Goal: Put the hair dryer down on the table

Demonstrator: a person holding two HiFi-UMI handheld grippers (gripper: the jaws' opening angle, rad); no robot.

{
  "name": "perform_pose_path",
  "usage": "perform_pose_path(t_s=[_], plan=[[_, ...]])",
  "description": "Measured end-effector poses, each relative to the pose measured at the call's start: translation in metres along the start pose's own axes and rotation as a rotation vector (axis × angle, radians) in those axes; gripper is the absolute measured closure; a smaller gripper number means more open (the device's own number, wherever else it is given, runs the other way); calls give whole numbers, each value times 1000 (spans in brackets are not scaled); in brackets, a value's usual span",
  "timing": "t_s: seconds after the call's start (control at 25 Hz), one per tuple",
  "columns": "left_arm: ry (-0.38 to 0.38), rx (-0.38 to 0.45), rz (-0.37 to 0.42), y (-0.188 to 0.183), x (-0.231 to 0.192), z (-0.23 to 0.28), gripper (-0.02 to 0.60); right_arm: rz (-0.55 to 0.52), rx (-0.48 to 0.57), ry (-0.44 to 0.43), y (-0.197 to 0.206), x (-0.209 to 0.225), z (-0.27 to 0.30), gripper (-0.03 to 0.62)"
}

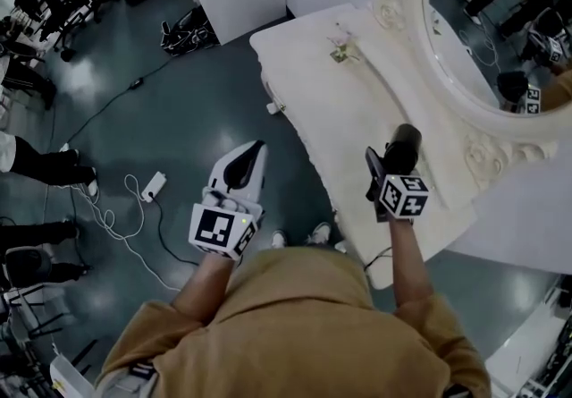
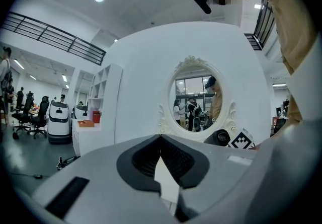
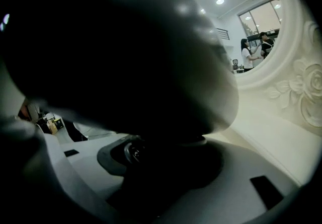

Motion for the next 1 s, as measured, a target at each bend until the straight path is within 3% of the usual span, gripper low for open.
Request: perform_pose_path(t_s=[0.28, 1.0], plan=[[-16, -12, 2, -1, -5, -4, 577, -11, -135, 42, 20, 15, 39, 359], [-70, -51, -20, 17, -12, -16, 577, 83, -302, 168, 25, 44, 99, 355]])
Point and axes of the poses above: the fingertips, and each gripper's own axes: z forward along the fingers, x to its right, y out of its underside, the point moved 7 cm from there along -z, backward along the fingers, and after that the axes turned 7 degrees about -y, right-handed, at the moved point
